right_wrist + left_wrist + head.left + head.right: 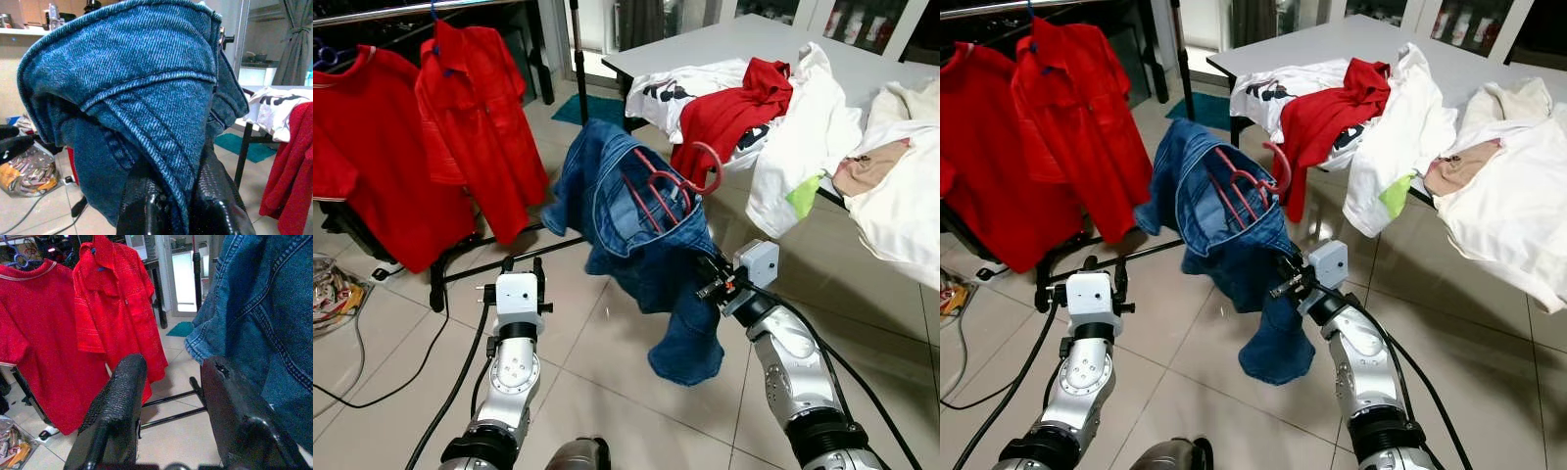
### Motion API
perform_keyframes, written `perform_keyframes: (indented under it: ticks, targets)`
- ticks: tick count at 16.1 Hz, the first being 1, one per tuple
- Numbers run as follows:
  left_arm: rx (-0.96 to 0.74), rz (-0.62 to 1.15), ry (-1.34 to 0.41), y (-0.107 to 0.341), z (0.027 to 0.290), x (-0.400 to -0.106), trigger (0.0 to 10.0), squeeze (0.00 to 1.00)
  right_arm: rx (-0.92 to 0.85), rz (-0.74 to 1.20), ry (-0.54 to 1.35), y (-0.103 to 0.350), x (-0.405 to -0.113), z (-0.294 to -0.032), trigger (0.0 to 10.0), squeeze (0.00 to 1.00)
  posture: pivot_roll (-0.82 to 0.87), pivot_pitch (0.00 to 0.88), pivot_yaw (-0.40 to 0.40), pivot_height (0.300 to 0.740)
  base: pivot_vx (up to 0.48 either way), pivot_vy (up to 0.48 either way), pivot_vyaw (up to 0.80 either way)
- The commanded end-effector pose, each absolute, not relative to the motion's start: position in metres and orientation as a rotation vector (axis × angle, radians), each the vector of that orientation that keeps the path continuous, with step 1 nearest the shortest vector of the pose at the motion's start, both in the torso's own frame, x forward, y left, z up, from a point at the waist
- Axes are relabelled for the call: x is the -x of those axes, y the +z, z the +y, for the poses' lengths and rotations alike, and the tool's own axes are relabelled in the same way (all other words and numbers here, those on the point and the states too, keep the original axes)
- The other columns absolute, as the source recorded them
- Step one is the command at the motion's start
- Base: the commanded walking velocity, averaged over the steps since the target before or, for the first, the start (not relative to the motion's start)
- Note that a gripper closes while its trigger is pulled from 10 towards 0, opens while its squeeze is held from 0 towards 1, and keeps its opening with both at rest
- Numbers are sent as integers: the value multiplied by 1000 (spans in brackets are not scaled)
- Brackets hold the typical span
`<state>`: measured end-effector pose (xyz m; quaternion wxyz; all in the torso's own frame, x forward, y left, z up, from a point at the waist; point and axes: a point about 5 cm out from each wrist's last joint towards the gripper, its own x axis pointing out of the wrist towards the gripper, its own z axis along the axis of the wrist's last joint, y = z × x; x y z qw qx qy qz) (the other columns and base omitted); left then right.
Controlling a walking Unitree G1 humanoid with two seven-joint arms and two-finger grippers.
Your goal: Hang hanger
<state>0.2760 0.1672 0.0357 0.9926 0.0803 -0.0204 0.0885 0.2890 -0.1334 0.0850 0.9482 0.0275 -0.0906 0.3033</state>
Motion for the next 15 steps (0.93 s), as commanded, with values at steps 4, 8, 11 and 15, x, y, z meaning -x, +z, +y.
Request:
perform_keyframes:
  ticks: [4,8,11,15]
  targets:
    - [-183,-3,147,33,166,-277,10000,0,-6,-235,583,95,-292,-144,10000,0,52,0,67,740,0,0,0]
    - [-190,-5,152,38,171,-285,10000,0,1,-233,591,96,-294,-144,10000,0,51,0,67,740,0,0,0]
    - [-190,-9,153,38,169,-284,10000,0,-9,-233,615,96,-292,-140,10000,0,55,0,63,740,0,0,0]
    - [-256,-52,1,43,160,-282,10000,0,-6,-217,638,95,-292,-140,10000,0,63,0,57,740,0,0,0]
